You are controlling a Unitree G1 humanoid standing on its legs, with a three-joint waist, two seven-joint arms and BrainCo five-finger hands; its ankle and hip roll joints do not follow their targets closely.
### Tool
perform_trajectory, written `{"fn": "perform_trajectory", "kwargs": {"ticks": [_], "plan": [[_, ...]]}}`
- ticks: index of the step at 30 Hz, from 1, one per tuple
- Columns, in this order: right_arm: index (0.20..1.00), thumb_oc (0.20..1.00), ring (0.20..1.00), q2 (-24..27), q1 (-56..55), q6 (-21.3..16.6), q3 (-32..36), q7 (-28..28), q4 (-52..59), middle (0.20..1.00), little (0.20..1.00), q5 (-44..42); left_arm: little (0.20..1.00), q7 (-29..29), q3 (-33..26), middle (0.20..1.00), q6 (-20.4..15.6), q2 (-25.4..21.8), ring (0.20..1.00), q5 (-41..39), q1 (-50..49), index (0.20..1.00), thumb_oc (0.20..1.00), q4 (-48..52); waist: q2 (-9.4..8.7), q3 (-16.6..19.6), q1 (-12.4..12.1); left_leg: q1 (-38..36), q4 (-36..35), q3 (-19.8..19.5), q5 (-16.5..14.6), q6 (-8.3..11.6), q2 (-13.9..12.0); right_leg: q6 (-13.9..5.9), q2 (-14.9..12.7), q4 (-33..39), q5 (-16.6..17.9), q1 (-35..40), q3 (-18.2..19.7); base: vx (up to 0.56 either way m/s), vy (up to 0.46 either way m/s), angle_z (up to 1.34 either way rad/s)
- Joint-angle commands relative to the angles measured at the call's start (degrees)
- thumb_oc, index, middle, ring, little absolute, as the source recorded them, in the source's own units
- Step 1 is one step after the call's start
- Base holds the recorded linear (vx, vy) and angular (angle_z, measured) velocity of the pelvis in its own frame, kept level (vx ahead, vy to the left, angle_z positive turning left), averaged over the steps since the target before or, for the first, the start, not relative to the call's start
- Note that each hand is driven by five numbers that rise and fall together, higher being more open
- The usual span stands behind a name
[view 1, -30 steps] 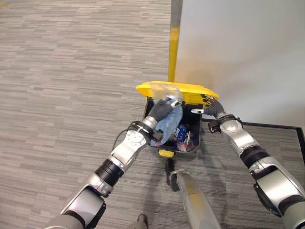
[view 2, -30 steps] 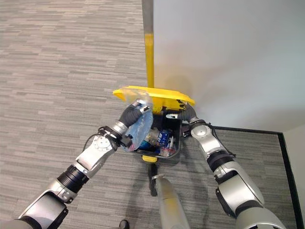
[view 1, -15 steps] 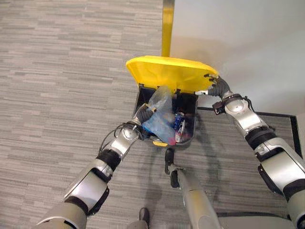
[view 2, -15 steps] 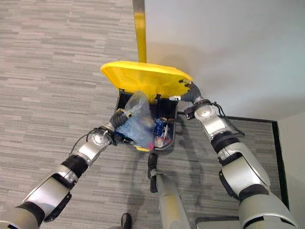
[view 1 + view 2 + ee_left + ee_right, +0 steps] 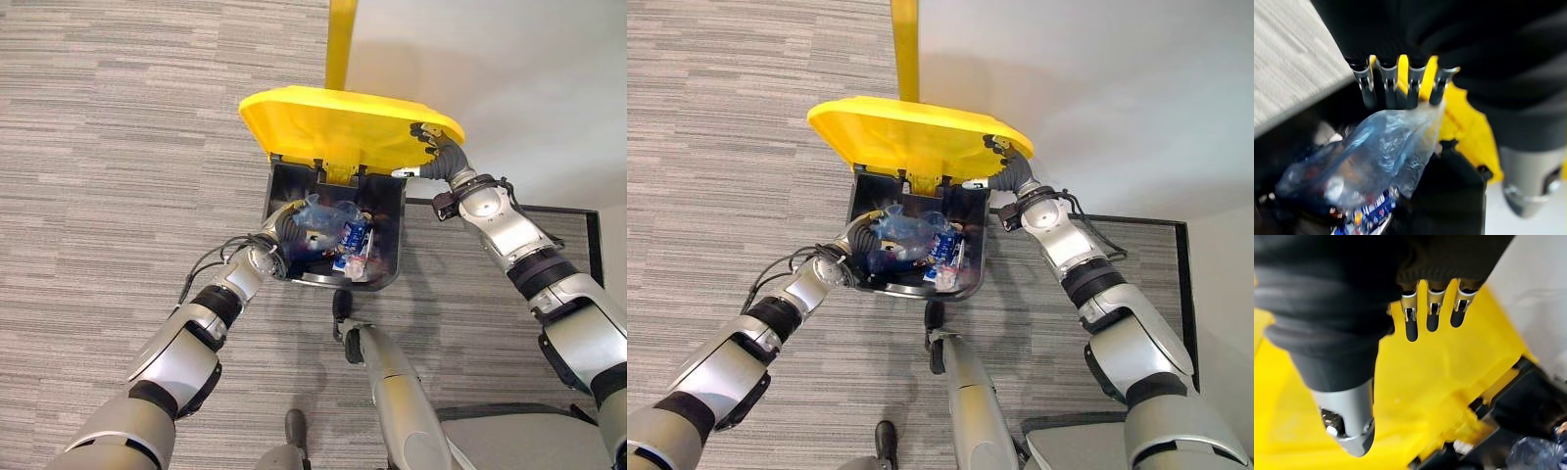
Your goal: Gather garbage on tea table into small bin, then transfer packed bag to large trash can.
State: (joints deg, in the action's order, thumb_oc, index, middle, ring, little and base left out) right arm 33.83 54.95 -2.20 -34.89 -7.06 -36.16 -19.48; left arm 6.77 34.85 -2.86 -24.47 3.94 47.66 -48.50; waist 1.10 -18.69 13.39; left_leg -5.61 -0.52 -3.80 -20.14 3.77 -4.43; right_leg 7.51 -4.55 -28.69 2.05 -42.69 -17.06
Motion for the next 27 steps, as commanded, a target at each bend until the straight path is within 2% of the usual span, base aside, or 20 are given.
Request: {"fn": "perform_trajectory", "kwargs": {"ticks": [1, 4, 7, 9, 11, 13, 14, 15, 16, 17, 18, 19, 20, 23, 24, 25, 26, 27], "plan": [[1.0, 1.0, 1.0, 0.6, -5.2, -2.8, 3.8, 0.4, 2.2, 1.0, 1.0, 2.8, 1.0, 0.3, -1.1, 1.0, -3.4, 0.7, 1.0, 1.4, -4.1, 1.0, 1.0, 3.6, -0.52, 3.9, 0.5, -7.5, 2.7, 0.4, 4.4, -0.04, 4.0, -16.2, 1.0, 22.4, 10.8, 1.1, 5.6, -0.01, 0.005, 0.07], [1.0, 1.0, 1.0, 0.8, -11.8, -2.3, 6.7, 0.9, 5.0, 1.0, 1.0, 5.6, 1.0, -0.2, -3.3, 1.0, -3.8, -0.1, 1.0, -0.1, -8.4, 1.0, 1.0, 6.6, -0.53, 4.8, 0.8, -9.4, 4.0, 0.5, 3.8, 0.13, 3.4, -16.27, -0.3, 22.5, 11.1, 2.4, 6.3, -0.05, 0.016, 0.32], [1.0, 1.0, 1.0, 2.5, -26.9, -1.8, 14.1, 4.1, 14.0, 1.0, 1.0, 10.7, 1.0, -3.0, -10.9, 1.0, -4.8, -4.1, 1.0, -3.7, -22.2, 1.0, 1.0, 15.2, -1.36, 7.1, 0.8, -12.8, 7.6, 0.8, 0.1, 0.57, 1.7, -17.29, -2.2, 23.0, 12.0, 6.4, 8.3, -0.13, 0.064, 0.51], [1.0, 1.0, 1.0, 2.5, -33.8, -1.9, 17.8, 5.0, 16.2, 1.0, 1.0, 12.6, 1.0, -3.7, -14.5, 1.0, -5.0, -6.2, 1.0, -2.9, -27.6, 1.0, 1.0, 16.1, -1.96, 7.7, 0.0, -14.2, 9.1, 0.7, -2.2, 0.11, 1.7, -17.88, -2.5, 24.1, 12.4, 8.8, 8.6, -0.13, 0.108, 0.16], [1.0, 1.0, 1.0, 1.3, -38.5, -1.7, 20.2, 5.8, 18.2, 1.0, 1.0, 14.3, 1.0, -4.4, -18.3, 1.0, -4.4, -7.6, 1.0, -3.0, -33.0, 1.0, 1.0, 16.8, -3.88, 7.3, -1.2, -13.6, 11.2, 0.4, -3.5, -0.81, 3.5, -18.46, -3.5, 26.5, 12.5, 11.7, 8.1, -0.18, 0.109, 0.01], [1.0, 1.0, 1.0, -0.3, -41.9, -1.6, 22.1, 5.8, 18.2, 1.0, 1.0, 15.6, 1.0, -4.4, -22.8, 1.0, -4.0, -7.6, 1.0, -3.8, -37.6, 1.0, 1.0, 16.0, -5.18, 6.6, -3.2, -12.7, 11.1, 1.9, -4.1, -1.5, 5.0, -18.96, -4.1, 29.5, 11.2, 15.1, 4.5, -0.2, 0.099, -0.02], [1.0, 1.0, 1.0, -0.4, -42.0, -1.6, 22.1, 5.8, 18.3, 1.0, 1.0, 15.6, 1.0, -4.4, -22.9, 1.0, -4.0, -7.7, 1.0, -3.8, -37.6, 1.0, 1.0, 16.1, -5.53, 6.6, -3.1, -12.7, 11.0, 1.7, -3.9, -1.55, 5.4, -18.99, -4.4, 29.6, 11.3, 15.1, 4.6, -0.37, 0.117, -0.3], [1.0, 1.0, 1.0, -1.8, -46.9, -0.5, 24.0, 6.8, 17.2, 1.0, 1.0, 19.3, 1.0, -4.4, -28.5, 1.0, -3.3, -7.3, 1.0, -4.3, -44.5, 1.0, 1.0, 15.4, -5.57, 5.8, -4.9, -11.4, 8.7, 5.5, -2.0, -2.01, 5.2, -19.35, -5.0, 26.5, 7.2, 15.4, -0.2, -0.43, 0.141, -0.47], [1.0, 1.0, 1.0, -2.2, -49.7, -0.4, 25.1, 7.2, 17.2, 1.0, 1.0, 19.9, 1.0, -4.7, -29.9, 1.0, -3.3, -7.2, 1.0, -4.7, -47.0, 1.0, 1.0, 16.0, -5.83, 5.6, -5.2, -9.4, 8.3, 5.7, -0.2, -2.5, 6.1, -19.15, -5.1, 20.9, 5.3, 16.5, 1.0, -0.43, 0.141, -0.3], [1.0, 1.0, 1.0, -2.3, -49.8, -0.3, 25.1, 7.2, 17.2, 1.0, 1.0, 19.9, 1.0, -4.8, -29.9, 1.0, -3.2, -7.3, 1.0, -4.7, -47.1, 1.0, 1.0, 16.1, -6.15, 5.8, -5.2, -9.3, 8.2, 5.6, 0.0, -2.55, 6.4, -19.16, -5.5, 20.6, 5.2, 16.1, 1.2, -0.31, 0.137, -0.48], [1.0, 1.0, 1.0, -3.2, -53.1, -0.2, 26.9, 7.3, 16.7, 1.0, 1.0, 19.8, 1.0, -5.0, -31.6, 1.0, -2.7, -6.6, 1.0, -5.2, -49.8, 1.0, 1.0, 16.2, -5.98, 5.7, -5.5, -7.4, 8.0, 6.1, 1.6, -3.42, 7.2, -18.32, -5.3, 13.3, 4.3, 17.1, 3.2, -0.23, 0.124, -0.71], [1.0, 1.0, 1.0, -3.4, -54.7, -0.4, 27.8, 7.7, 16.7, 1.0, 1.0, 20.5, 1.0, -5.4, -32.8, 1.0, -2.5, -6.1, 1.0, -5.8, -51.8, 1.0, 1.0, 16.5, -5.56, 5.8, -5.8, -6.6, 7.7, 6.1, 2.0, -4.1, 7.3, -17.63, -4.5, 9.2, 3.0, 17.9, 4.8, -0.32, 0.167, -0.7], [1.0, 1.0, 1.0, -4.0, -56.8, -0.4, 29.2, 7.9, 16.1, 1.0, 1.0, 20.3, 1.0, -5.3, -33.9, 1.0, -2.2, -5.5, 1.0, -5.9, -53.7, 1.0, 1.0, 16.7, -5.08, 6.3, -6.0, -5.3, 6.6, 6.4, 3.8, -4.96, 7.4, -17.14, -4.1, 4.3, 1.4, 19.0, 6.4, -0.24, 0.114, -0.41], [1.0, 1.0, 1.0, -6.4, -60.8, -0.1, 32.3, 7.5, 11.4, 1.0, 1.0, 20.0, 1.0, -5.9, -36.1, 1.0, -1.6, -3.8, 1.0, -6.6, -57.8, 1.0, 1.0, 17.0, -3.46, 7.9, -7.1, -2.4, 4.5, 7.4, 7.5, -5.57, 6.5, -15.77, -1.9, -4.1, -3.1, 23.6, 8.8, -0.19, 0.03, -0.48], [1.0, 1.0, 1.0, -7.2, -61.2, -0.2, 33.2, 6.7, 9.7, 1.0, 1.0, 19.7, 1.0, -5.3, -37.2, 1.0, -1.3, -3.3, 1.0, -6.8, -58.9, 1.0, 1.0, 17.1, -3.78, 8.5, -8.3, -1.2, 3.5, 8.2, 8.9, -5.35, 6.2, -15.92, -1.5, -2.7, -2.7, 27.4, 9.9, -0.14, -0.1, -0.54], [1.0, 1.0, 1.0, -7.4, -61.3, -0.1, 33.6, 6.7, 9.1, 1.0, 1.0, 19.6, 1.0, -5.5, -37.2, 1.0, -1.5, -2.9, 1.0, -7.4, -59.2, 1.0, 1.0, 17.5, -4.44, 9.1, -8.9, -0.6, 3.1, 8.1, 9.1, -5.06, 6.5, -15.39, -1.3, 2.3, -4.3, 30.7, 9.8, -0.08, -0.103, -0.59], [1.0, 1.0, 1.0, -7.4, -61.3, -0.1, 33.6, 6.7, 9.1, 1.0, 1.0, 19.6, 1.0, -5.5, -37.2, 1.0, -1.5, -2.9, 1.0, -7.4, -59.1, 1.0, 1.0, 17.5, -4.36, 9.2, -8.9, -0.4, 3.1, 8.0, 9.3, -5.03, 6.4, -15.35, -1.2, 2.7, -3.9, 30.7, 9.7, -0.03, -0.101, -0.52], [1.0, 1.0, 1.0, -7.7, -61.1, 0.0, 33.9, 6.4, 7.6, 1.0, 1.0, 19.0, 1.0, -5.8, -37.4, 1.0, -1.4, -3.0, 1.0, -8.1, -58.7, 1.0, 1.0, 17.3, -4.87, 10.3, -9.2, 0.4, 2.3, 8.5, 9.9, -4.75, 6.4, -15.37, -0.2, 7.3, -6.1, 33.1, 9.7, -0.03, -0.092, -0.6]]}}
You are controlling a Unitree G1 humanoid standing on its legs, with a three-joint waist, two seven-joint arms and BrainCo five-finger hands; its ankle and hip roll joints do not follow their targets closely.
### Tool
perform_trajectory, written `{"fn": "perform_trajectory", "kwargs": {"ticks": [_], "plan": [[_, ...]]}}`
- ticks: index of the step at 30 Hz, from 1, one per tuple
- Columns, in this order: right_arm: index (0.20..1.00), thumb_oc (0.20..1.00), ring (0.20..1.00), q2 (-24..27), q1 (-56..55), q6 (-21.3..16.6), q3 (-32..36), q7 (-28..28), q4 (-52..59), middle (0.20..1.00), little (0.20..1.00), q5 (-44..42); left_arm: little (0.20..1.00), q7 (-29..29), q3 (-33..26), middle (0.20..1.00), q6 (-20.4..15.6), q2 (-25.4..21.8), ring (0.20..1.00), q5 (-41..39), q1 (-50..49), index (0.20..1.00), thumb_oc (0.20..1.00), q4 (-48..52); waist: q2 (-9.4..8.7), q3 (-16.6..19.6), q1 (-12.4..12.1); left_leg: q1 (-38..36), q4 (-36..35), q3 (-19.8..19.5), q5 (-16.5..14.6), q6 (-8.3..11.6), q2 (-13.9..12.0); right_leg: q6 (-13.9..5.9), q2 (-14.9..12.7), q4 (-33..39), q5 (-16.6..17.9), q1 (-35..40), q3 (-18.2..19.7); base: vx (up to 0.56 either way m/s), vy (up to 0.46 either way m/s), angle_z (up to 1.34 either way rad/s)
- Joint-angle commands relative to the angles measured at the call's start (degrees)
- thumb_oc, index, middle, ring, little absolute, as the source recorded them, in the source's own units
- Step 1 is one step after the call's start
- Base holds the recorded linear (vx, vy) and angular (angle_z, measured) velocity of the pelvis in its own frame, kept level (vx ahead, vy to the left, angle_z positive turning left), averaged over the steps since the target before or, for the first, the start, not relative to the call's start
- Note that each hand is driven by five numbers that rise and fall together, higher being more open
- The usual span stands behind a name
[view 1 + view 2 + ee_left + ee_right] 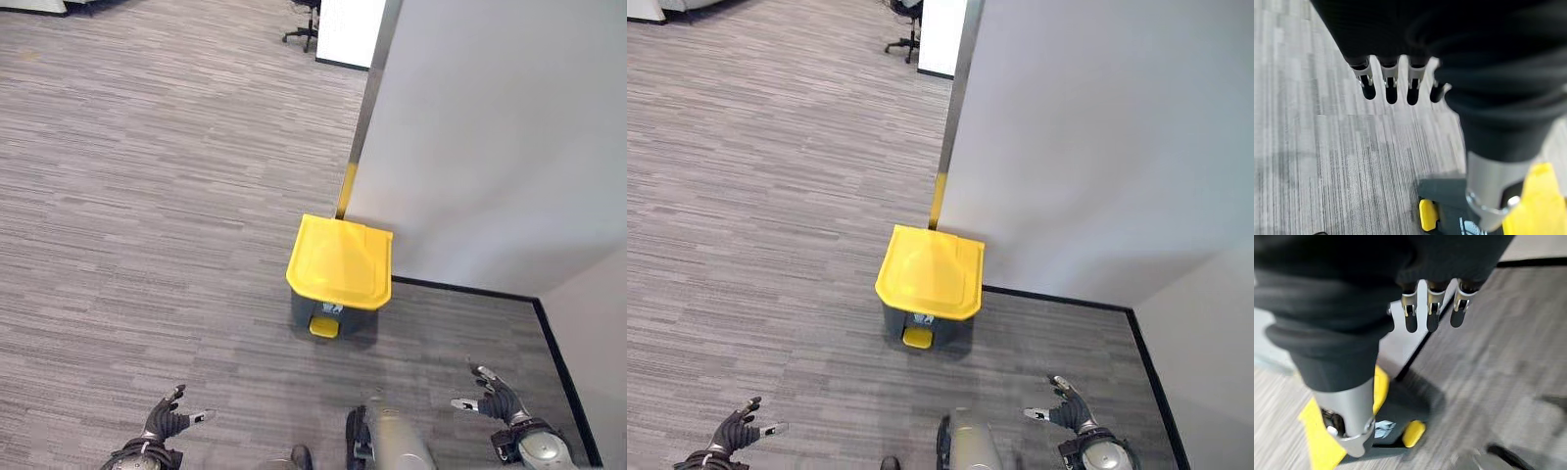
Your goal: Gather garbage on tea table into small bin, then transfer packed bag to large trash can.
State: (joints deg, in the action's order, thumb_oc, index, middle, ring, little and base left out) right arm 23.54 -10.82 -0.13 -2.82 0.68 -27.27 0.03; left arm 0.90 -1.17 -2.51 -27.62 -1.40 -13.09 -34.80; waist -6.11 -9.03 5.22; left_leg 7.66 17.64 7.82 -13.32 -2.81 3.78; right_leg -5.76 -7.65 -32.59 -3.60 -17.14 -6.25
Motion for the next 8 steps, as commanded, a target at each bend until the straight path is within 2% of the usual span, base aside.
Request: {"fn": "perform_trajectory", "kwargs": {"ticks": [1, 2, 4, 8], "plan": [[1.0, 1.0, 1.0, 2.3, 5.5, -2.2, 1.5, -1.5, -2.4, 1.0, 1.0, -1.1, 1.0, 0.3, -1.5, 1.0, -2.0, 0.6, 1.0, -3.3, 2.1, 1.0, 1.0, 3.0, 2.0, 1.2, -1.5, -12.2, -15.9, -2.4, 3.4, 2.06, -1.9, -2.02, 3.5, 13.8, -0.9, 8.3, -0.7, -0.04, -0.166, -0.6], [1.0, 1.0, 1.0, 2.7, 6.4, -2.3, 1.1, -1.6, -3.9, 1.0, 1.0, -1.7, 1.0, 0.3, -1.4, 1.0, -2.1, 1.0, 1.0, -4.6, 2.3, 1.0, 1.0, 2.6, 2.02, 1.7, -2.0, -11.3, -16.0, -1.7, 4.1, 2.45, -2.3, -1.99, 4.5, 17.1, -0.6, 9.2, 0.6, -0.02, -0.11, -0.66], [1.0, 1.0, 1.0, 2.7, 6.8, -2.2, 0.9, -1.6, -4.8, 1.0, 1.0, -2.0, 1.0, 0.4, -1.3, 1.0, -2.2, 1.3, 1.0, -5.3, 2.6, 1.0, 1.0, 2.1, 2.1, 1.9, -2.1, -10.8, -16.0, -1.8, 4.7, 2.69, -2.5, -1.89, 5.0, 18.7, 0.0, 9.6, 1.3, -0.03, -0.096, -0.37], [1.0, 1.0, 1.0, 3.7, 6.7, -2.0, 1.1, -1.6, -4.7, 1.0, 1.0, -2.6, 1.0, -0.1, -0.6, 1.0, -2.1, 0.6, 1.0, -4.6, 2.9, 1.0, 1.0, 1.6, 2.23, 2.8, -1.9, -10.5, -17.3, -1.8, 5.8, 3.31, -2.6, -1.07, 5.5, 23.8, 0.0, 12.3, 0.7, 0.0, -0.086, -0.05]]}}
